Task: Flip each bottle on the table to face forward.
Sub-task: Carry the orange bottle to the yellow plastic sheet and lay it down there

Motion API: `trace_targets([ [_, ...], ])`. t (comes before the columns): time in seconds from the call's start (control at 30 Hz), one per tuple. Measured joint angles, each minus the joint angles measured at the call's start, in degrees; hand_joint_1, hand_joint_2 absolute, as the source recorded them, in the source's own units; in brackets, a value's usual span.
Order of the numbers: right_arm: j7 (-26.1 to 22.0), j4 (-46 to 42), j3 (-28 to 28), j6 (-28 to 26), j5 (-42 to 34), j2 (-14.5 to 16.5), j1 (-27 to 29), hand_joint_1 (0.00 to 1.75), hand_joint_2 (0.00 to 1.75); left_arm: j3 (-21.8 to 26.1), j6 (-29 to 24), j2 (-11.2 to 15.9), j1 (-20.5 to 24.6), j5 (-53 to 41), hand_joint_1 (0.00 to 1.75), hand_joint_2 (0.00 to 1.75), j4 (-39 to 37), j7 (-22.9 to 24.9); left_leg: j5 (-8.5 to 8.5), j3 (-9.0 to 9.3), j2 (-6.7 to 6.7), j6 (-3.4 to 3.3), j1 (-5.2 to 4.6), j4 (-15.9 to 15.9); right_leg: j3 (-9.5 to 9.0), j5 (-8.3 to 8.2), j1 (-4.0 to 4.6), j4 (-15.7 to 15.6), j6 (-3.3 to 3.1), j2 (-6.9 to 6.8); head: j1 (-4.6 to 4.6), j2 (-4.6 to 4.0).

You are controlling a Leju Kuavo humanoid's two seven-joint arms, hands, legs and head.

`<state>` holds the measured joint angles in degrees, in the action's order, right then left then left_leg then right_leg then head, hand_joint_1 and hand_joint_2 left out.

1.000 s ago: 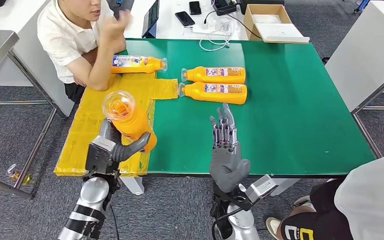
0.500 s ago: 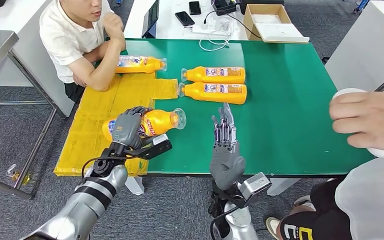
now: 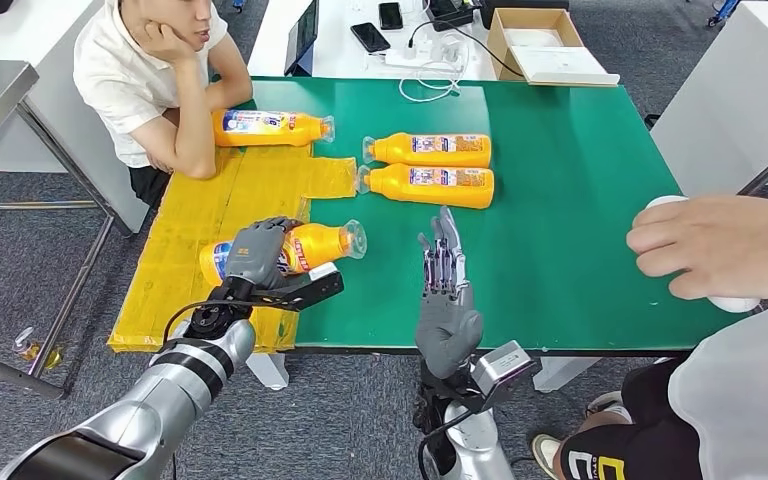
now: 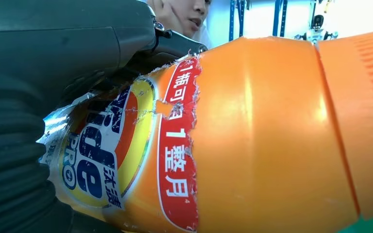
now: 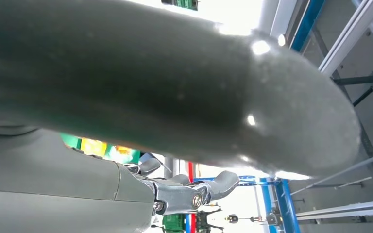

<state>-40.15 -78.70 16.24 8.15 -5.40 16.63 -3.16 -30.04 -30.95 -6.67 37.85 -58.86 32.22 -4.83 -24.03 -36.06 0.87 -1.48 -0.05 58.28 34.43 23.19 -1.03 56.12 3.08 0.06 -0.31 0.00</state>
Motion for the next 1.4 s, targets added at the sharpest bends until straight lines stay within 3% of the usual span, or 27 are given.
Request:
trace_targets([
  [0.2,0.0,0.3,0.0,0.0,0.0,0.0,-0.1,0.0,0.0,-0.2,1.1,0.0,0.6,-0.7,1.75,1.75,-0.9,1.0,0.0,0.0,0.0,0.0,0.0,0.0,0.0,0.0,0.0,0.0,0.0,0.0,0.0,0.0],
  [0.37,0.0,0.9,0.2,-0.3,-0.1,0.0,-0.2,0.0,0.0,-1.1,6.9,-0.5,2.9,-5.2,1.75,1.75,-4.5,9.0,0.0,0.0,0.0,0.0,0.0,0.0,0.0,0.0,0.0,0.0,0.0,0.0,0.0,0.0],
  [0.47,0.0,1.7,0.3,-0.3,-0.3,-0.1,-0.5,0.0,0.0,-1.4,10.3,-0.9,4.2,-5.7,1.7,1.75,-6.7,11.1,0.0,0.0,0.0,0.0,0.0,0.0,-0.01,0.0,0.0,0.0,0.0,0.0,0.0,0.0],
  [0.63,0.0,3.5,0.4,-0.4,-0.4,-0.2,-0.9,0.0,0.0,-1.3,17.0,-1.3,5.1,-4.2,1.02,1.75,-8.9,9.4,0.0,0.0,0.0,0.0,0.0,0.0,-0.04,0.0,0.0,0.0,0.0,0.0,-0.01,0.0],
  [0.83,0.0,5.1,0.4,-0.8,-0.2,-0.1,-1.1,0.0,0.0,-1.4,21.5,-1.3,5.5,-4.1,0.84,1.75,-10.7,9.6,0.0,0.07,0.0,0.0,0.0,0.0,-0.11,0.0,0.0,0.0,0.0,0.0,0.01,0.0],
  [0.87,0.0,5.3,0.4,-0.9,-0.2,-0.1,-1.2,0.0,0.0,-1.4,21.6,-1.3,5.5,-4.0,0.74,1.75,-10.8,9.6,-0.01,0.1,0.0,0.01,0.0,0.0,-0.14,0.0,0.01,0.0,0.0,0.0,0.01,0.0],
  [0.97,0.0,5.9,0.4,-0.9,-0.2,-0.1,-1.3,0.0,0.0,-1.3,21.7,-1.2,5.6,-3.6,0.22,1.75,-11.2,9.7,-0.01,0.19,-0.01,0.01,0.0,0.0,-0.21,0.0,0.01,0.0,-0.01,0.0,0.0,0.0],
  [1.03,0.0,6.2,0.4,-0.9,-0.2,-0.1,-1.3,0.0,0.0,-1.3,21.9,-1.2,5.6,-3.2,0.04,1.75,-11.3,9.6,-0.01,0.23,-0.01,0.01,0.01,0.0,-0.26,0.0,0.01,0.0,-0.01,0.0,0.01,0.0],
  [1.27,0.0,6.8,0.4,-0.8,0.1,-0.1,-1.4,0.0,0.0,-0.1,23.5,-1.1,5.6,0.5,0.0,1.75,-11.4,5.4,-0.01,0.4,0.02,0.01,0.0,0.0,-0.45,0.01,0.01,0.0,-0.01,-0.01,0.0,0.0],
  [1.4,0.0,6.8,0.4,-0.8,0.1,-0.1,-1.4,0.0,0.0,-0.1,23.5,-1.1,5.6,0.5,0.0,1.75,-11.4,5.3,-0.01,0.4,0.02,0.01,0.0,0.0,-0.45,0.02,0.0,0.0,-0.01,-0.01,0.0,0.0],
])
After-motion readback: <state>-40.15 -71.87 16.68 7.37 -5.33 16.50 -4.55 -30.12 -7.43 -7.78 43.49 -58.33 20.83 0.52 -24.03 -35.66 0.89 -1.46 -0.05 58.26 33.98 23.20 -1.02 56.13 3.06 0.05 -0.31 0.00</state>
